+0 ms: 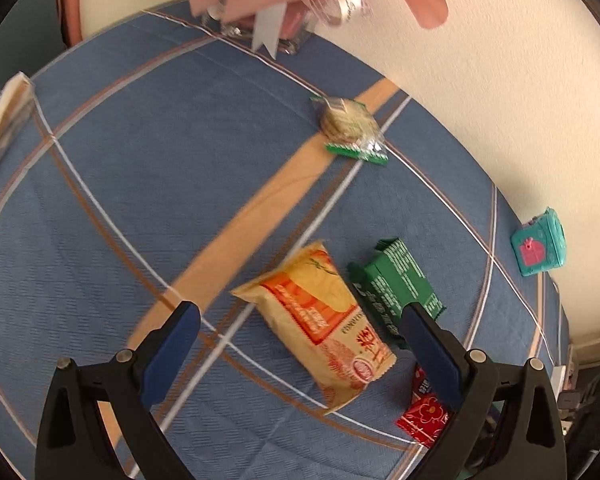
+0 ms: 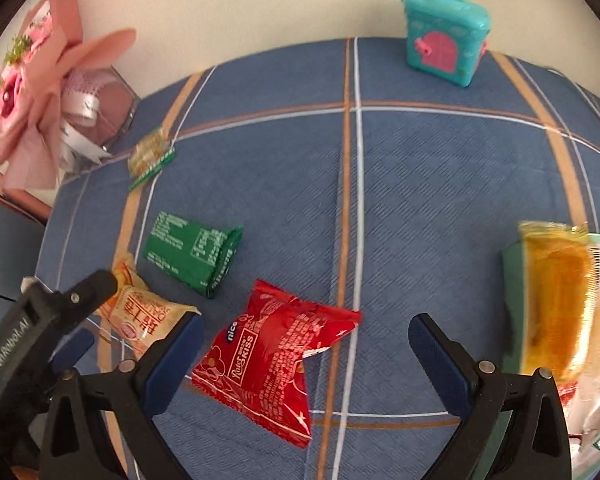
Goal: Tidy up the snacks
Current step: 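Move both tools back toward the yellow cracker bag and red Rice Kiss bag, then grasp the yellow cracker bag with left tool while right tool grasps red Rice Kiss bag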
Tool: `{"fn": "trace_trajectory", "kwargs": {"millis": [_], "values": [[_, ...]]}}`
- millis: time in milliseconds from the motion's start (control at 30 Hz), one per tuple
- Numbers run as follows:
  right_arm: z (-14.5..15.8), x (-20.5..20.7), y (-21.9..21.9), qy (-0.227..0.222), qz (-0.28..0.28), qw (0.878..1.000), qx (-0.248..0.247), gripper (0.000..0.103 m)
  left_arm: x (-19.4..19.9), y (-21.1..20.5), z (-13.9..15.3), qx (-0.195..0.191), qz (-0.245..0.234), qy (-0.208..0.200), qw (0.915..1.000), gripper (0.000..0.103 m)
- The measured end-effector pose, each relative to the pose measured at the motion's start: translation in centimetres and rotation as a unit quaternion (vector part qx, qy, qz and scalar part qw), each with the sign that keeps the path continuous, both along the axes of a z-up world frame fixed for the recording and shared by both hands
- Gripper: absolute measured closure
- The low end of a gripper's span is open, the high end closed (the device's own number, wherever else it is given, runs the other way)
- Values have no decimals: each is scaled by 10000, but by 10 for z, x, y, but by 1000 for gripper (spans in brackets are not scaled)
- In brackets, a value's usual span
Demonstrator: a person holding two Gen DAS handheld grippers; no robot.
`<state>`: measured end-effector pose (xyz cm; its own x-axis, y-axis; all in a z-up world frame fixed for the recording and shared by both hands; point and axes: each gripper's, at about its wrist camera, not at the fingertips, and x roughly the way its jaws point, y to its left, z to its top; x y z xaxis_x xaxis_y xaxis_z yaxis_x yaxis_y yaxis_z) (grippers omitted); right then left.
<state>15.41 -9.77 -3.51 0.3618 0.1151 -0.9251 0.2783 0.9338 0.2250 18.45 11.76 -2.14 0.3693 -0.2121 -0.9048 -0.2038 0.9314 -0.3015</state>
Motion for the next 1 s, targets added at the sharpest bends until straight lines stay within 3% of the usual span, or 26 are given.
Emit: {"fn": "trace_trajectory", "kwargs": {"millis": [233,433,633,733,800,1000], "values": [[-9,0,4,94,85,9998,-126,2,3,-10,-16,60,-110,172,9998,3],[-8,-4,-4,98,50,9997,-208,14,4,-15,-23,187,-191,241,9994,8],[-5,-8,-11,133,30,9996,-230,28,5,-18,-22,234,-204,216,9993,25],[-5,-13,-15,167,6,9995,-256,29,5,-18,-21,237,-200,228,9993,40],[-5,-16,-17,199,-10,9995,-263,31,5,-16,-21,233,-190,251,9992,55],[-1,-32,-29,239,-26,9993,-289,32,1,-12,-19,146,-165,294,9993,65]]}}
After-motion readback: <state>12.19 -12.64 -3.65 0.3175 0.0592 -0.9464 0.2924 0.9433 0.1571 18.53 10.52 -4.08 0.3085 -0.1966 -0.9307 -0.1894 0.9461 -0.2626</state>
